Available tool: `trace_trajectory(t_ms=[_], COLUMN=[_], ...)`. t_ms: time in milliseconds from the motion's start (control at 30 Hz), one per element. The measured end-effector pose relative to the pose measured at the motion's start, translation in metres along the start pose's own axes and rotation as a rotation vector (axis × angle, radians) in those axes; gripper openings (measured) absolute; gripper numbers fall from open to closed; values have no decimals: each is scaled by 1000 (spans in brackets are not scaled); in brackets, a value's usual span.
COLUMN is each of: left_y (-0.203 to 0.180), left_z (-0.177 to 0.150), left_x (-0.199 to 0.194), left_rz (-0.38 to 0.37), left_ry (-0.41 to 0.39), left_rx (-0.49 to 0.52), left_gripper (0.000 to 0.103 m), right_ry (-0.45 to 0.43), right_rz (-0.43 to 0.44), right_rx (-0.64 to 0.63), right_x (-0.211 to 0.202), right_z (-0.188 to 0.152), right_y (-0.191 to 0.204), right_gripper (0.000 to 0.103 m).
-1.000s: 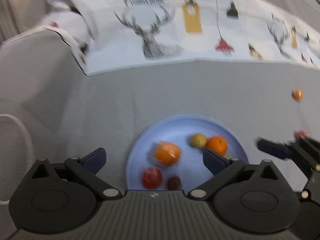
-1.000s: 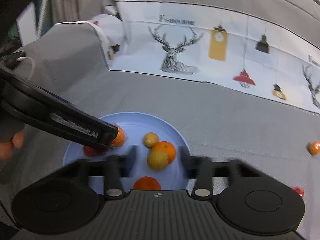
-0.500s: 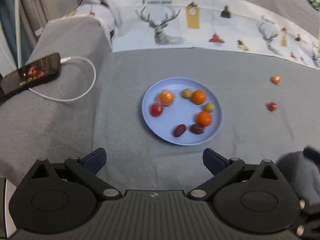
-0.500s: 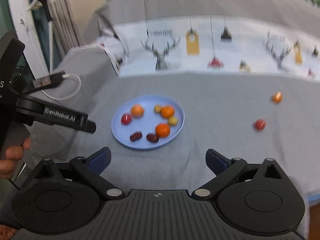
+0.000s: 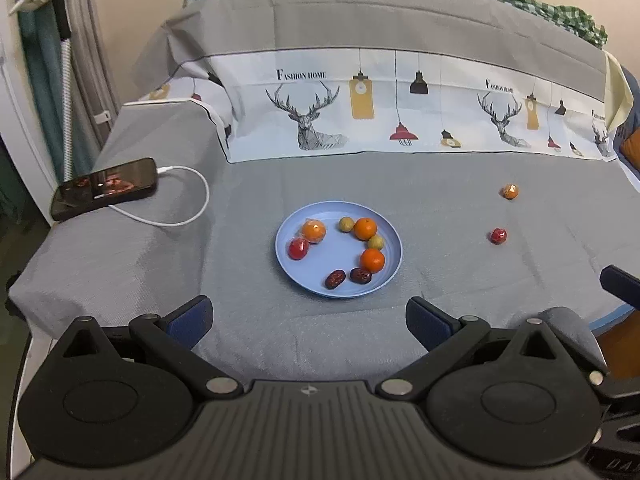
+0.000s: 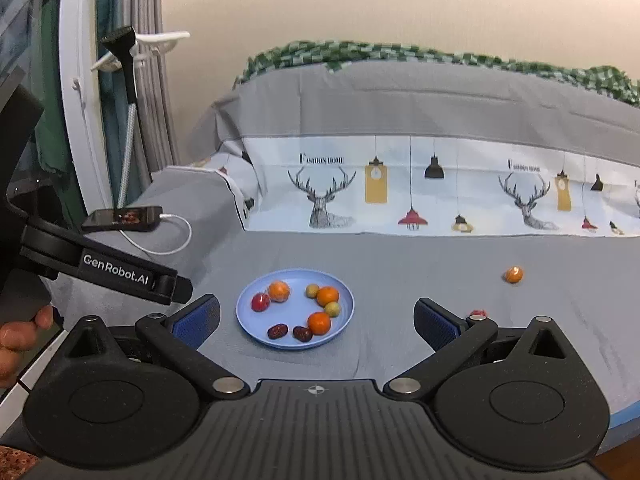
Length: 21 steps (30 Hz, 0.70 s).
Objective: Organize fruits
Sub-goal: 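Withdraw both grippers and reach toward the last mandarin and tomato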
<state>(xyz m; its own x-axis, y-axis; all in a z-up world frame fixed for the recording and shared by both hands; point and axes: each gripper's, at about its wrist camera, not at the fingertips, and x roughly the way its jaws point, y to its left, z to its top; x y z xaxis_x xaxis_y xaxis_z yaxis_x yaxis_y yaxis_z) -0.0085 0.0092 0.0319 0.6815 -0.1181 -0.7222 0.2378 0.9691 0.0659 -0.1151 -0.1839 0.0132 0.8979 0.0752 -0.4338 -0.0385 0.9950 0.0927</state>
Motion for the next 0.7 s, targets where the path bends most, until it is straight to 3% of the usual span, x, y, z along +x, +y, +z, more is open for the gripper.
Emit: trace_trajectory(t_ms=[700], left_y=[1], left_z=[-5], left_x=[-37], left_rz=[27], left_ry=[-80], left_rx=[-11], left_gripper=[103], right_ry=[-98], right_rz=[6], right_rx=[-41], right_x=[-32], right_z=[4], right_y=[13], right_gripper=[102])
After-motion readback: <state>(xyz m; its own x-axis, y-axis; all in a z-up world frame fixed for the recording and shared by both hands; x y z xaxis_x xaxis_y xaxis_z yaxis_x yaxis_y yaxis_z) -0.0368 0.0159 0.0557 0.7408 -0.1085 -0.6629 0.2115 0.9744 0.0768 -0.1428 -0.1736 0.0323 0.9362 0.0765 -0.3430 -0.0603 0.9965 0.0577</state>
